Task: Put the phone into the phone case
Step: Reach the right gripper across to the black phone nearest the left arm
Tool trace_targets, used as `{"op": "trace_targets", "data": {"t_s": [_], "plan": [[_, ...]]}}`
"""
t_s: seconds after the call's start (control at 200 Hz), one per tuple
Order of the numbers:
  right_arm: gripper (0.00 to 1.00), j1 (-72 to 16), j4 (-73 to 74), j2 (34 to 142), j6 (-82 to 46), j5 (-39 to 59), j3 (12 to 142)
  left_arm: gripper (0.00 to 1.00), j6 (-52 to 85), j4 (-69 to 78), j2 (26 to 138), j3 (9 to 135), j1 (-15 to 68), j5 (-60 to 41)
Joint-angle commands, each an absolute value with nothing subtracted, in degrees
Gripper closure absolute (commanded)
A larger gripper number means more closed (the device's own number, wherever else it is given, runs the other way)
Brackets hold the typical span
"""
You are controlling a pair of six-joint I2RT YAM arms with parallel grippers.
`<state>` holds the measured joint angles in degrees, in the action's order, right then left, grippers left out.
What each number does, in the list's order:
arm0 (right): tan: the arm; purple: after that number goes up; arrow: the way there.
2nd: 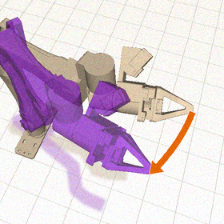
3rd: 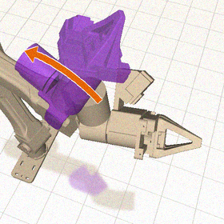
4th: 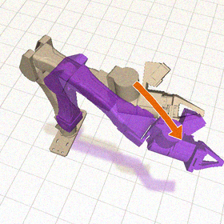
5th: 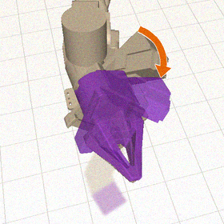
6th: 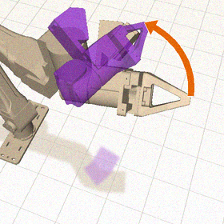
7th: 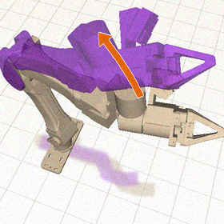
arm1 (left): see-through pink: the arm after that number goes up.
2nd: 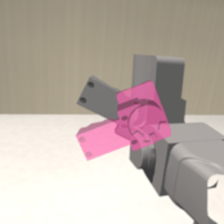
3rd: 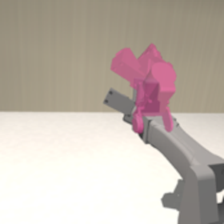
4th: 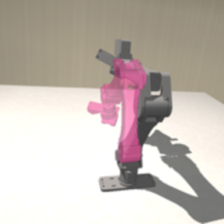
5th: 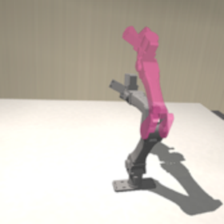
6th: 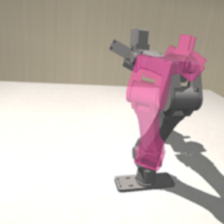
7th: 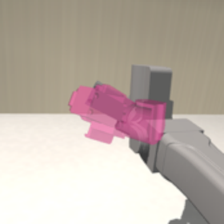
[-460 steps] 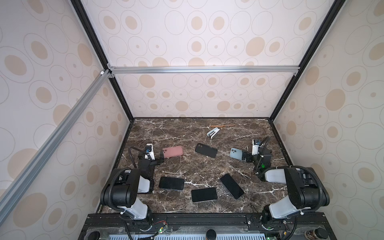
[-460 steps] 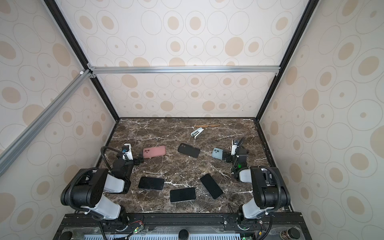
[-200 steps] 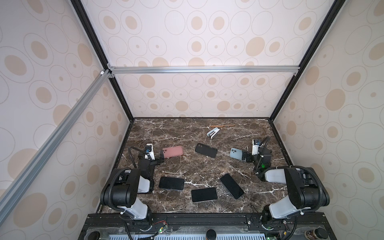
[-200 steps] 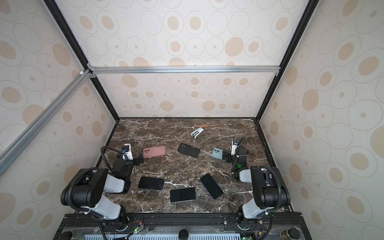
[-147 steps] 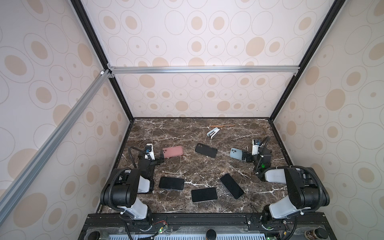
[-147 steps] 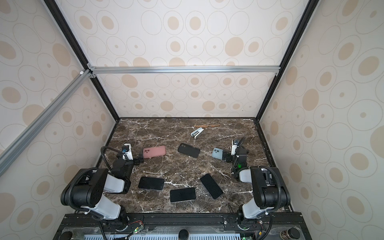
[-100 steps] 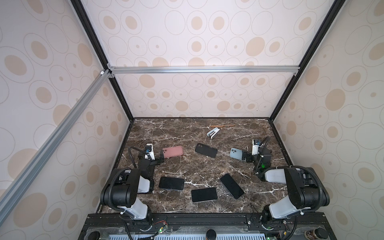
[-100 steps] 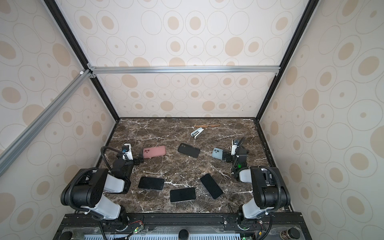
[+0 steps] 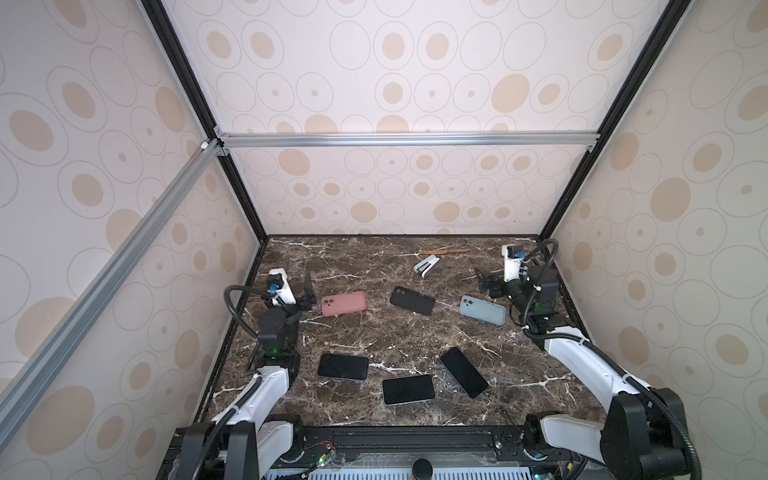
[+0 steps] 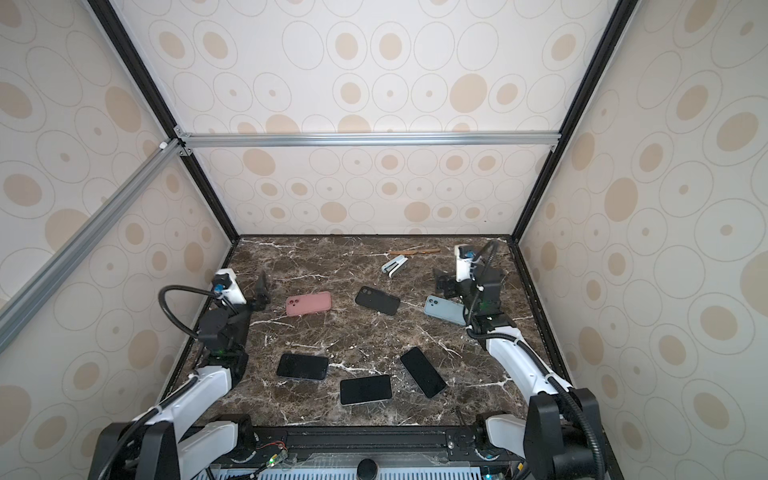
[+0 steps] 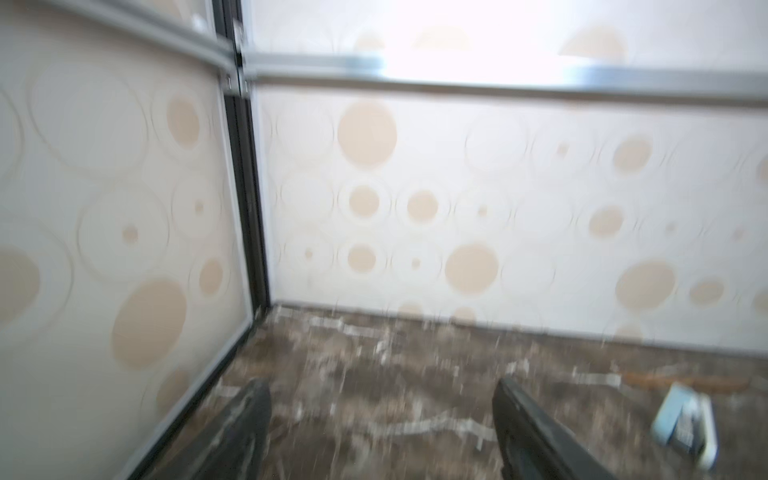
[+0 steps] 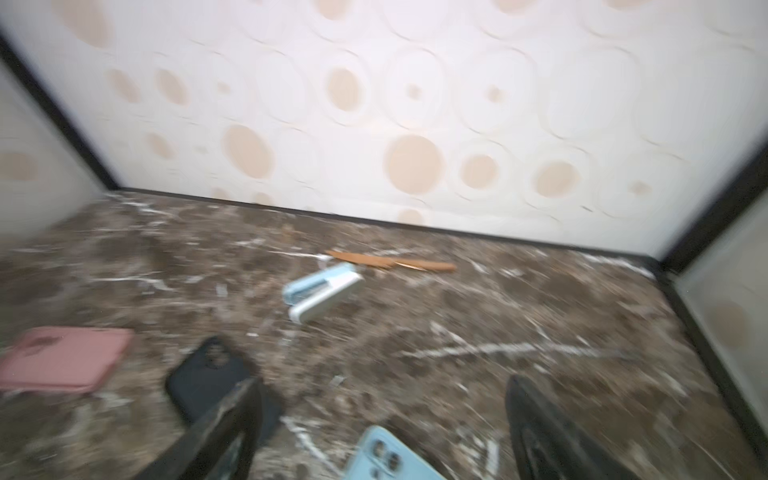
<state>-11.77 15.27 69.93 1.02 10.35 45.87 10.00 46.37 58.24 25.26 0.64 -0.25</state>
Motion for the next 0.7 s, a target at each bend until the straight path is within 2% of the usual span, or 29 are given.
{"op": "trace_targets", "data": {"t_s": [0.0,0.16,0.38,0.55,0.695], "plan": [[0.07,-24.0,-1.9,71.2,10.0,19.8,55.1,0.20,17.3,19.6,53.5,40.2,3.0,-7.1],[0.08,-39.7,-14.5,76.7,15.8,26.0,66.0,0.21,14.2,-0.5,49.3,50.3,4.8,-16.3],[0.09,-56.6,-22.0,85.8,16.9,18.1,71.4,0.23,13.5,-10.8,37.3,41.3,4.9,-11.8],[0.09,-61.4,-20.6,94.0,13.0,17.8,72.7,0.21,14.6,-12.8,30.0,32.5,4.8,-3.7],[0.09,-62.5,-22.4,102.4,11.3,17.3,77.0,0.20,15.1,-10.4,29.8,31.4,4.7,3.0]]}}
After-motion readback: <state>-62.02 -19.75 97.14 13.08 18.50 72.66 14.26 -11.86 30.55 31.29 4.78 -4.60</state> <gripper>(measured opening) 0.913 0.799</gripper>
